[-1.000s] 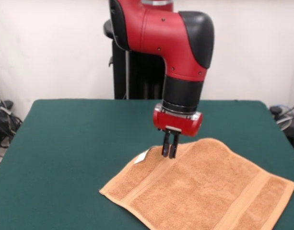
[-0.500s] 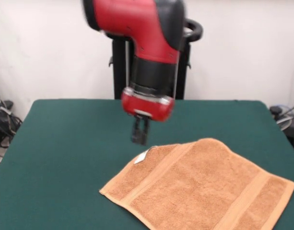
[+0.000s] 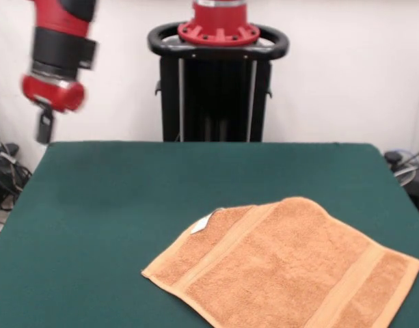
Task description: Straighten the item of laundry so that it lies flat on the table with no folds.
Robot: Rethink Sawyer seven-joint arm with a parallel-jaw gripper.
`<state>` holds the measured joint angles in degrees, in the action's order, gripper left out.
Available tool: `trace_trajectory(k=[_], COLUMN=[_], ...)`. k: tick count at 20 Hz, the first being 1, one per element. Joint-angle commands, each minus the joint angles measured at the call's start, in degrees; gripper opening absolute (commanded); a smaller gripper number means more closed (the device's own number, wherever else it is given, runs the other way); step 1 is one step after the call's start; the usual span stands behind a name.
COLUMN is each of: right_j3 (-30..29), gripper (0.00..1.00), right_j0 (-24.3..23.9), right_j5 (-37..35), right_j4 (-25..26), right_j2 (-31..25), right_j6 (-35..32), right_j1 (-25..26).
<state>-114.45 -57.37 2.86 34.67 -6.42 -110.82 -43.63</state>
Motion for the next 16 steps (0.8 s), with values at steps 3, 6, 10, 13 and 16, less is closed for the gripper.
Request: trace_trajectory(k=[3,6,10,13,16], right_j3=[-13.45,-15.35,-16.70,-17.23,-15.59], gripper=[0.00,0.00,0.00,0.00,0.00], right_j0=[-11.18,-12.73,-12.47,-10.81,-5.52], right_j5=[-2.72,-5.03,-7.58,-7.14,-4.70], right_j4=[14.10,15.11,14.52,14.29,13.66], right_j2=[-3.80,-5.46,-7.18,-8.23,-6.51], right_j6=[3.46,3.69,3.33,2.15,-1.23], right_j1=[-7.92,-10.16,-10.40,-10.02,-7.94])
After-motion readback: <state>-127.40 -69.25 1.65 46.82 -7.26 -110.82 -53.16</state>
